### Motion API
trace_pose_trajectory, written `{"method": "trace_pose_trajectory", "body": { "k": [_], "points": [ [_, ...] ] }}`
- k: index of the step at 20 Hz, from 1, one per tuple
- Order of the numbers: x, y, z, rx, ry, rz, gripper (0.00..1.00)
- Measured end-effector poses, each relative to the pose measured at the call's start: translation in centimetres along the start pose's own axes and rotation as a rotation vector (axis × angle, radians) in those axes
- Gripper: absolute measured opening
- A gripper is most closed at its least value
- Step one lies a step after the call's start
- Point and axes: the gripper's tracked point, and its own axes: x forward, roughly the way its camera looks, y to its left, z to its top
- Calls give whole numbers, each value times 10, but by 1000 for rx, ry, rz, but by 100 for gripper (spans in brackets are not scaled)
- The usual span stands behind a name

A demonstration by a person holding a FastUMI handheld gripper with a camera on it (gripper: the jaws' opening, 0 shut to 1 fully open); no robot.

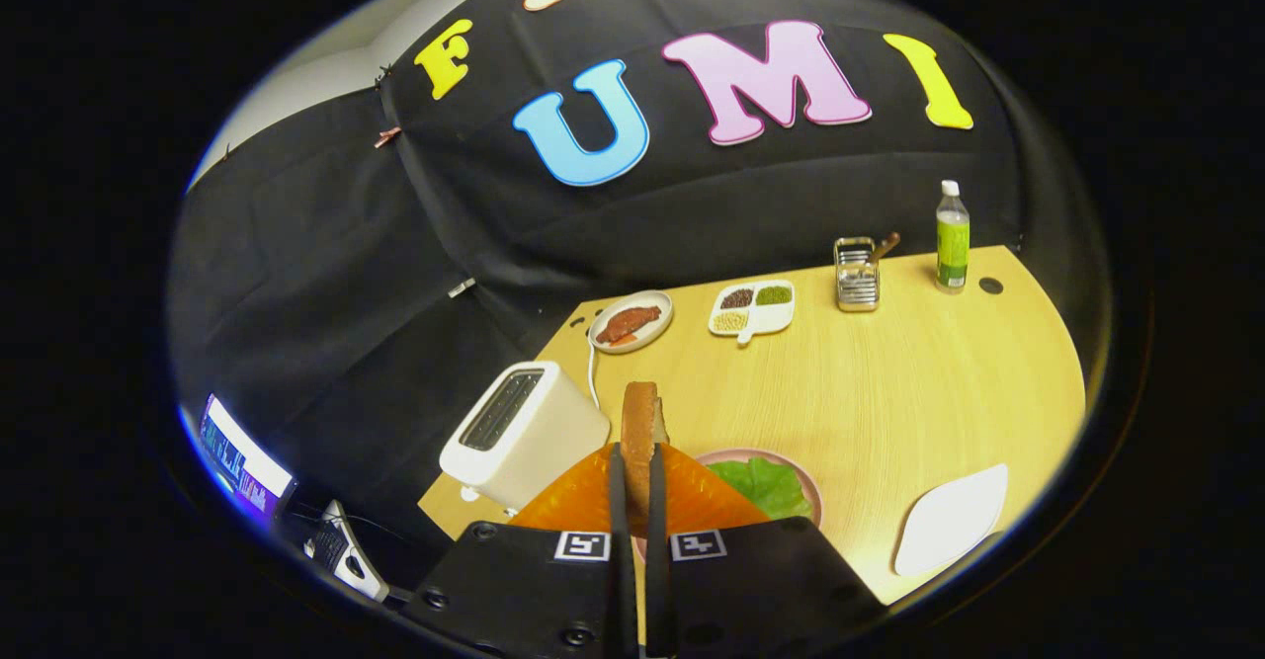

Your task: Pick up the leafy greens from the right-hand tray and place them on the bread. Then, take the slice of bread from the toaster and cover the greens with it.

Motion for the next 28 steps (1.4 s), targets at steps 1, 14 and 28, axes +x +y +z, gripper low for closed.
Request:
{"method": "trace_pose_trajectory", "body": {
  "k": [1, 14, 28],
  "points": [
    [4, -3, -10, 9, 11, 1, 8],
    [55, -69, -71, 102, 111, -74, 8],
    [64, -140, -118, -22, 225, -261, 36]
  ]
}}
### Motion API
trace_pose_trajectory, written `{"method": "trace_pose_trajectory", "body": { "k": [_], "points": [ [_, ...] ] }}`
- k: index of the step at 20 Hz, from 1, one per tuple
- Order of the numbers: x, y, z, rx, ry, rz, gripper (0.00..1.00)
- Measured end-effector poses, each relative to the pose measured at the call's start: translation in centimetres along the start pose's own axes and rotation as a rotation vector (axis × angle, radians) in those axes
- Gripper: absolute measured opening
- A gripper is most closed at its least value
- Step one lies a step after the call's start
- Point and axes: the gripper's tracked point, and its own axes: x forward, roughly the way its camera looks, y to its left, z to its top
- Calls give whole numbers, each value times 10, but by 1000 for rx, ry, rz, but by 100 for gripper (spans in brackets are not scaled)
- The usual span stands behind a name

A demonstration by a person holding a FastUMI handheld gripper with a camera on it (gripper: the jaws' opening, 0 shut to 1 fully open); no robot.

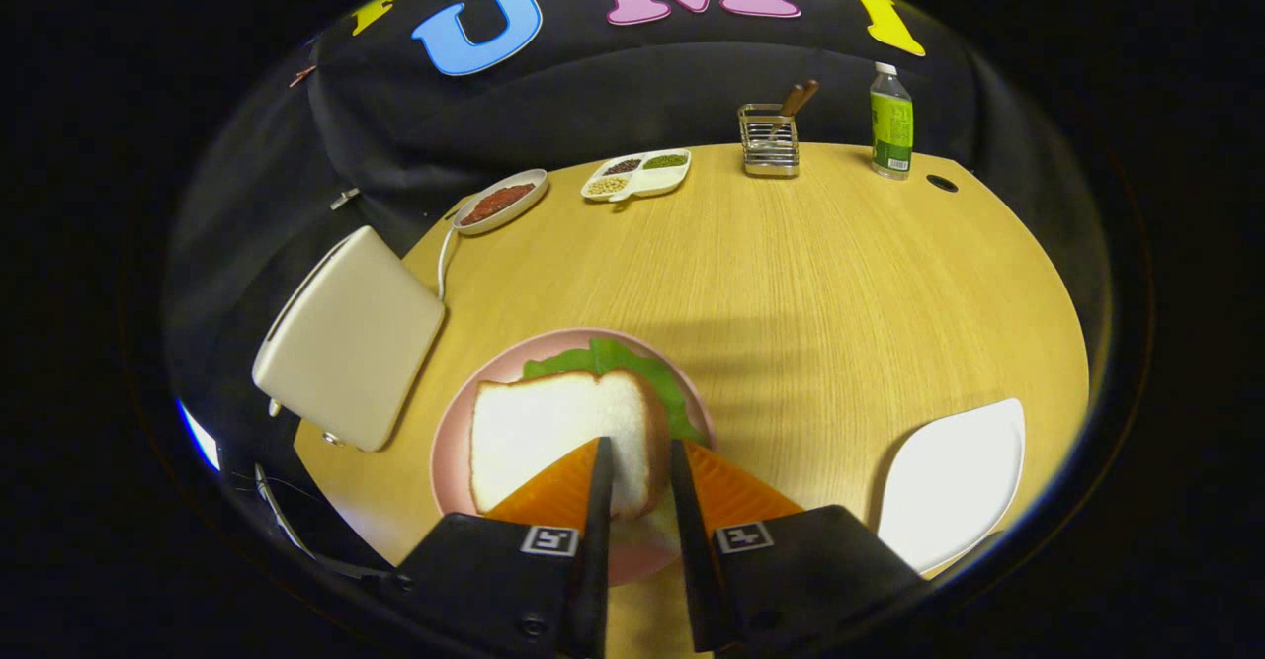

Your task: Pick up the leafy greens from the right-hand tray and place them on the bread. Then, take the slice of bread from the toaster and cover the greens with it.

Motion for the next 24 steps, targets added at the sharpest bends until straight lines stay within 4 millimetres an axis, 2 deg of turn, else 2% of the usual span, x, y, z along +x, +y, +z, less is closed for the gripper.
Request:
{"method": "trace_pose_trajectory", "body": {
  "k": [7, 11, 13, 18, 21, 24],
  "points": [
    [-11, 12, 11, -28, -47, 17, 79],
    [-24, 14, 23, -42, -101, 29, 92],
    [-32, 10, 33, -42, -134, 20, 97],
    [-66, 13, 63, -34, -222, 42, 97],
    [-101, 16, 93, -69, -321, 50, 97],
    [-151, 21, 124, -130, -455, 51, 97]
  ]
}}
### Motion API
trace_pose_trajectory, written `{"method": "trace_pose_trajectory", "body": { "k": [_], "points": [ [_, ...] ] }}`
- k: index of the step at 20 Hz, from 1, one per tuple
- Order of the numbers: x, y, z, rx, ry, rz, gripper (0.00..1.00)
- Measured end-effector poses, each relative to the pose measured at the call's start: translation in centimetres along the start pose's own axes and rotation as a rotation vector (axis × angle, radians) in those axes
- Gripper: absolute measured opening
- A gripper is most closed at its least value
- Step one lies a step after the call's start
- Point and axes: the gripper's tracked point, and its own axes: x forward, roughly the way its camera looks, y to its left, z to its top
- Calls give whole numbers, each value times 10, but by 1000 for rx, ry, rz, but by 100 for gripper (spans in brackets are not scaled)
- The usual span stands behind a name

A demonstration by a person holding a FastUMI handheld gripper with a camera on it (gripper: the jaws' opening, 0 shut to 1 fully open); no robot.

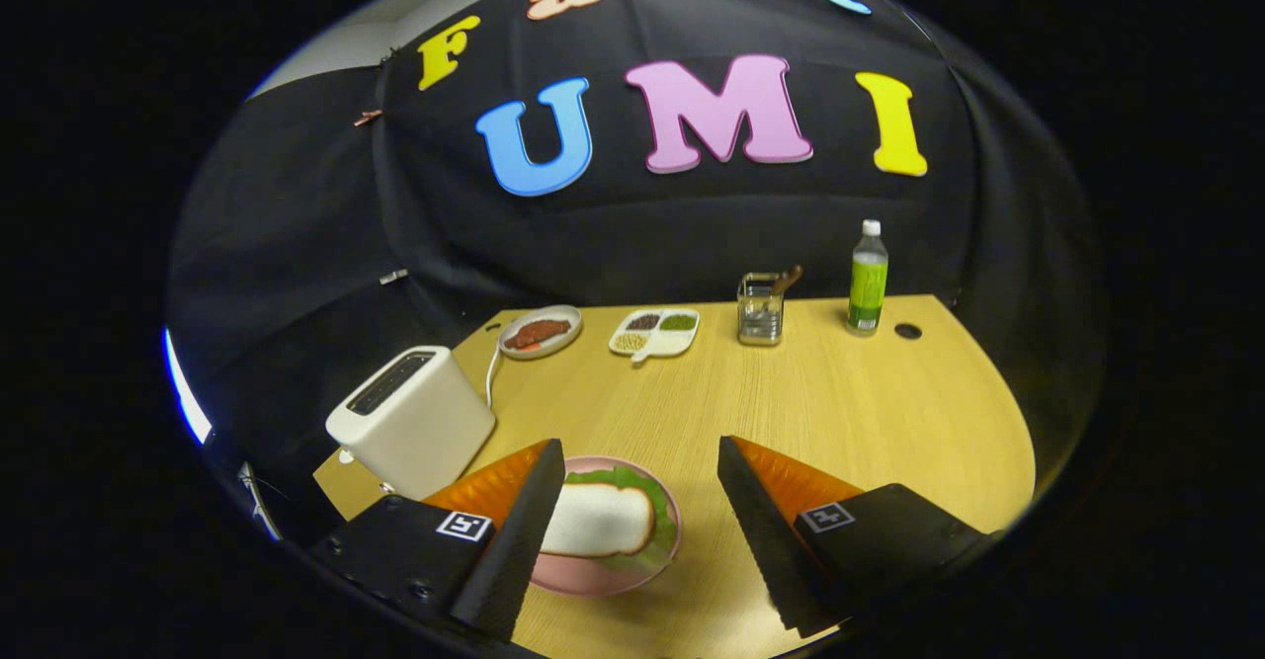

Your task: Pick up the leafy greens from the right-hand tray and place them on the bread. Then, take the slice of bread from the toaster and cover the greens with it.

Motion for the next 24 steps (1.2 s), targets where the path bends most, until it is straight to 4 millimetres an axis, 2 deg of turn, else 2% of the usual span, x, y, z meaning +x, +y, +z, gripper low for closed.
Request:
{"method": "trace_pose_trajectory", "body": {
  "k": [11, 14, 18, 24],
  "points": [
    [-131, 19, 145, -279, -349, -86, 96],
    [-154, 7, 157, -329, -367, -191, 97],
    [-172, 4, 151, -350, -369, -248, 97],
    [-184, 2, 145, -346, -369, -257, 97]
  ]
}}
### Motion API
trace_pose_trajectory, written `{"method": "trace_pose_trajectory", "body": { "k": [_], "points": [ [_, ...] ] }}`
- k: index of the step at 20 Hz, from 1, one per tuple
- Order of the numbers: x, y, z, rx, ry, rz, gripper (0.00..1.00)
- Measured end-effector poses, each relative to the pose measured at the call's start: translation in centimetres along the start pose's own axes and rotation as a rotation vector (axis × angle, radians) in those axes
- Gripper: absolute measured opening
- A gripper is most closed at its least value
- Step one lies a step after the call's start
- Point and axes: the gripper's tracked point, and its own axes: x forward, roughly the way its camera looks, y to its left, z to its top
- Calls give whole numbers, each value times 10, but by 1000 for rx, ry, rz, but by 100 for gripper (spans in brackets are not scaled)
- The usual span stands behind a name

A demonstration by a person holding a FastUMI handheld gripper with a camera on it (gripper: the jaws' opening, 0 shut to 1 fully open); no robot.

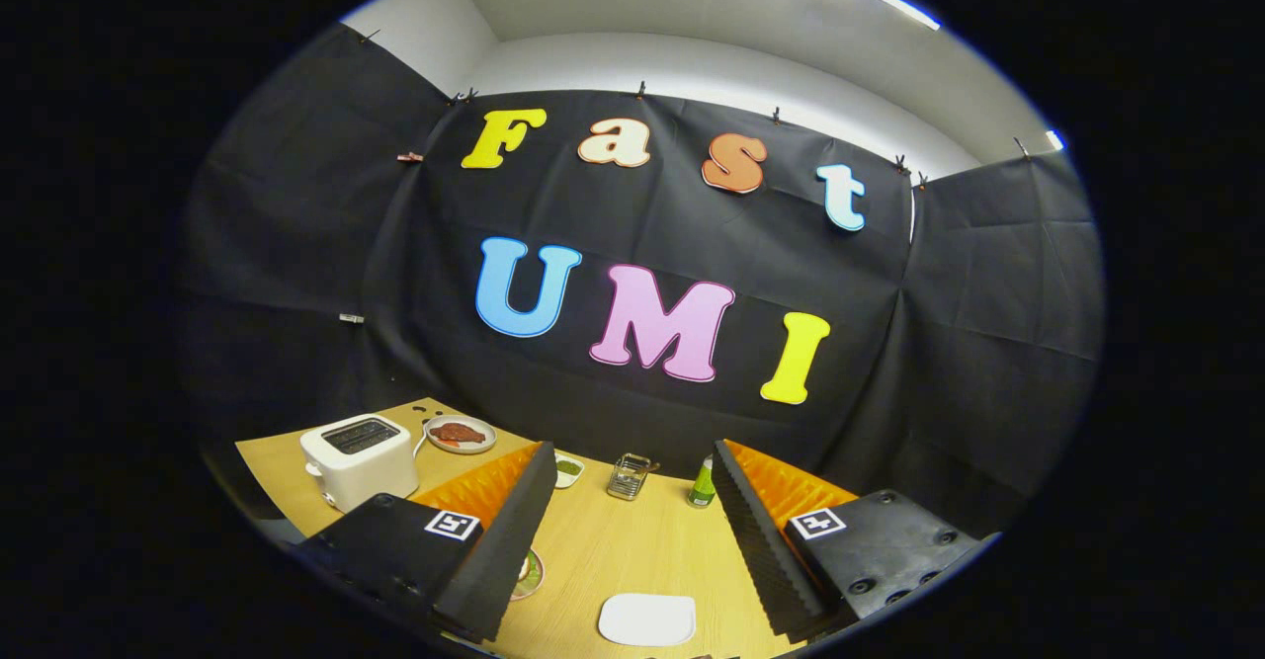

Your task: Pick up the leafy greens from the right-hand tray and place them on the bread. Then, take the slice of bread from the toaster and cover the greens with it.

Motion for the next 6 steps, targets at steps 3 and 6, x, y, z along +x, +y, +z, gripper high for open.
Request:
{"method": "trace_pose_trajectory", "body": {
  "k": [3, 6],
  "points": [
    [1, -7, 0, -24, -2, -20, 97],
    [1, -6, -3, -35, 9, -25, 98]
  ]
}}
